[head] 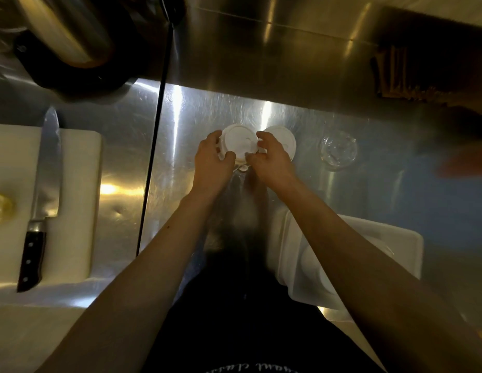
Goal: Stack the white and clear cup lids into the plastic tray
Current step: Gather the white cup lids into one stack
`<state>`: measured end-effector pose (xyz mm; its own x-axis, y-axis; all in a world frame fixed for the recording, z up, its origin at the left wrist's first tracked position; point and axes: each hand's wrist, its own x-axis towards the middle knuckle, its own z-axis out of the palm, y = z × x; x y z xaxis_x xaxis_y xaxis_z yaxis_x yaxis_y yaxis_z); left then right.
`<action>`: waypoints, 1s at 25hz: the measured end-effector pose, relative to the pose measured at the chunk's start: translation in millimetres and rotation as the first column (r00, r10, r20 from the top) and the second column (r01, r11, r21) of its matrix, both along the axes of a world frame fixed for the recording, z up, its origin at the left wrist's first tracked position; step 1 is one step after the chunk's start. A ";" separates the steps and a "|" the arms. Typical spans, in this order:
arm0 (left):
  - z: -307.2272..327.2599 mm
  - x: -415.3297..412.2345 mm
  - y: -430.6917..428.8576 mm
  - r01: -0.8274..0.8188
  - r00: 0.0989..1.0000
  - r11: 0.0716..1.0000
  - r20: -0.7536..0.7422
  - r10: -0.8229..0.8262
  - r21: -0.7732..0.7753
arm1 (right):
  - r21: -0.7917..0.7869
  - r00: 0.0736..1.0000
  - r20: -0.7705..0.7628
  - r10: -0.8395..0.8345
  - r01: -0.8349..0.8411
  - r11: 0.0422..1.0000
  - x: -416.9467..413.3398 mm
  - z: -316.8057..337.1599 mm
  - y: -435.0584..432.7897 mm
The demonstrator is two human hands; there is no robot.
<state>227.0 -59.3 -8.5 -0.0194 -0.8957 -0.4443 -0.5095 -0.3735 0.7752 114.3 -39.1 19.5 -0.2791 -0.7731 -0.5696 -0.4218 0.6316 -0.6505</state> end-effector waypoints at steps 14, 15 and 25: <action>7.9 13.8 16.4 -0.038 0.999 0.996 0.017 0.039 -0.079 | 0.003 0.967 0.180 -0.179 0.182 0.983 0.7 7.1 12.0; 8.1 14.2 17.7 -0.042 0.999 0.996 0.022 0.044 -0.082 | 0.005 0.963 0.189 -0.191 0.194 0.981 -1.3 7.5 14.2; 20.2 -23.4 18.9 0.007 0.999 0.996 -0.040 -0.011 -0.084 | -0.029 0.910 0.162 -0.381 0.390 0.920 -40.3 4.7 28.8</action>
<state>203.7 -40.4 11.8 -0.0442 -0.9293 -0.3666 -0.4801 -0.3020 0.8236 73.9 -10.3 24.2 -0.4772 -0.6561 -0.5846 -0.0481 0.6838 -0.7281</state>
